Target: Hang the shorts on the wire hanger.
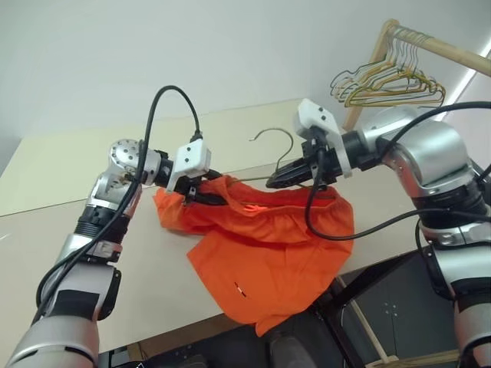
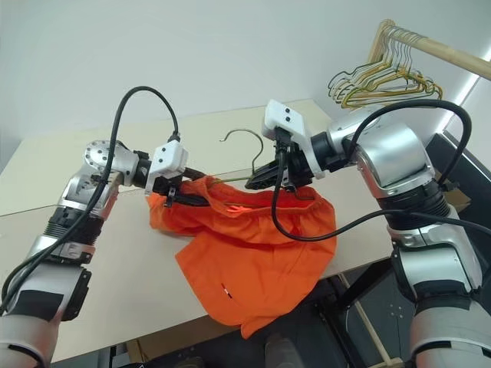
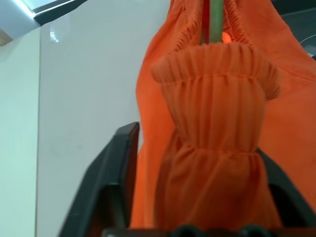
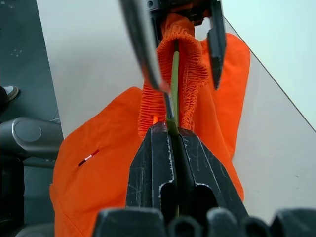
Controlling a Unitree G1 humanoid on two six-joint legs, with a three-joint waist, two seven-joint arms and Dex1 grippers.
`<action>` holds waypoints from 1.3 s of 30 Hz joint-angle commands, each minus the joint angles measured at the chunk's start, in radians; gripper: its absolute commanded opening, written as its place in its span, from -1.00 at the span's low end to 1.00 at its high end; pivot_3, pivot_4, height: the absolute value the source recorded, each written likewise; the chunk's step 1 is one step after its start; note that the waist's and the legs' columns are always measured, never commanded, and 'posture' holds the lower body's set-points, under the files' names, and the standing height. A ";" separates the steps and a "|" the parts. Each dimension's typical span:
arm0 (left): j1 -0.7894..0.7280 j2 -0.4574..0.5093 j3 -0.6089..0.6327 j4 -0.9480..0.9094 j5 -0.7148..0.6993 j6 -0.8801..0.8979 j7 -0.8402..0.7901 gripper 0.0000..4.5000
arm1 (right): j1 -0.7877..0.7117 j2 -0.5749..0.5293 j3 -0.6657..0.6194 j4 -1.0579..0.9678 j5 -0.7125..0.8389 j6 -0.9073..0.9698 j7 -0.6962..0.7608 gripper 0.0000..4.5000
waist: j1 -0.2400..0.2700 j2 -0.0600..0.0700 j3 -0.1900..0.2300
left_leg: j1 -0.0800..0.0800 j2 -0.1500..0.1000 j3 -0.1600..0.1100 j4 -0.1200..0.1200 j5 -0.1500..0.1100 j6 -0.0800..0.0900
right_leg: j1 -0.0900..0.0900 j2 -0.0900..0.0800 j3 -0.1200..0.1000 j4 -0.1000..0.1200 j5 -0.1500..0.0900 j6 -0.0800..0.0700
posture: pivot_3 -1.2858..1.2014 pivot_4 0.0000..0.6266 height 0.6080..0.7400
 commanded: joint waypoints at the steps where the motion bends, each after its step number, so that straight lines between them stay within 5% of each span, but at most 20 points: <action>1: -0.041 0.005 0.020 -0.002 -0.019 -0.003 -0.020 -0.52 | -0.035 -0.016 -0.050 -0.023 0.024 0.011 0.006 -1.00 | -0.002 0.000 0.000 | 0.000 0.000 0.000 0.000 0.000 0.000 | 0.000 0.000 0.000 0.000 0.000 0.000 | -0.13 -1.00 1.00; 4: -0.041 0.004 0.021 -0.001 -0.021 -0.002 -0.026 -0.98 | -0.029 -0.018 -0.055 -0.025 0.024 -0.001 0.002 -1.00 | -0.002 0.000 0.000 | 0.000 0.000 0.000 0.000 0.000 0.000 | 0.000 0.000 0.000 0.000 0.000 0.000 | -0.13 -1.00 1.00; 6: -0.038 0.002 0.025 -0.006 -0.024 0.006 -0.022 -0.98 | -0.014 -0.018 -0.059 -0.032 0.015 -0.025 -0.010 -1.00 | -0.002 0.000 0.000 | 0.000 0.000 0.000 0.000 0.000 0.000 | 0.000 0.000 0.000 0.000 0.000 0.000 | -0.13 -1.00 1.00; 13: -0.021 0.001 0.033 -0.023 -0.025 0.042 0.013 -1.00 | 0.012 -0.077 -0.117 -0.035 0.014 -0.003 -0.063 -0.03 | -0.001 0.000 0.000 | 0.000 0.000 0.000 0.000 0.000 0.000 | 0.000 -0.001 0.000 0.000 0.000 0.000 | -0.13 -1.00 1.00; 20: -0.005 0.016 0.041 -0.036 -0.032 0.063 0.020 -1.00 | 0.123 -0.251 -0.299 -0.092 0.091 0.012 -0.045 0.98 | 0.005 0.000 0.000 | -0.001 0.000 0.001 0.000 0.000 0.000 | 0.000 -0.001 0.000 -0.001 0.000 0.000 | -0.13 -1.00 1.00; 27: -0.010 0.011 0.044 -0.038 -0.034 0.064 0.030 -1.00 | 0.347 -0.373 -0.261 -0.157 -0.023 -0.179 -0.031 0.98 | 0.001 0.001 0.000 | 0.001 0.000 0.004 0.000 0.000 0.001 | 0.001 -0.001 0.001 -0.003 -0.001 0.001 | -0.13 -1.00 1.00; 37: -0.011 0.019 0.049 -0.045 -0.036 0.063 0.023 -1.00 | 0.298 -0.228 -0.073 -0.037 -0.184 -0.257 -0.080 0.98 | 0.002 0.001 0.000 | 0.001 0.000 0.003 0.000 0.000 0.001 | 0.001 -0.001 0.002 -0.003 -0.001 0.001 | -0.12 -1.00 1.00; 39: -0.013 0.018 0.049 -0.046 -0.037 0.063 0.022 -1.00 | 0.277 -0.203 -0.045 -0.003 -0.202 -0.274 -0.063 0.74 | 0.002 0.001 0.000 | 0.001 0.000 0.003 0.000 0.000 0.001 | 0.001 -0.001 0.002 -0.003 -0.001 0.001 | -0.11 -1.00 1.00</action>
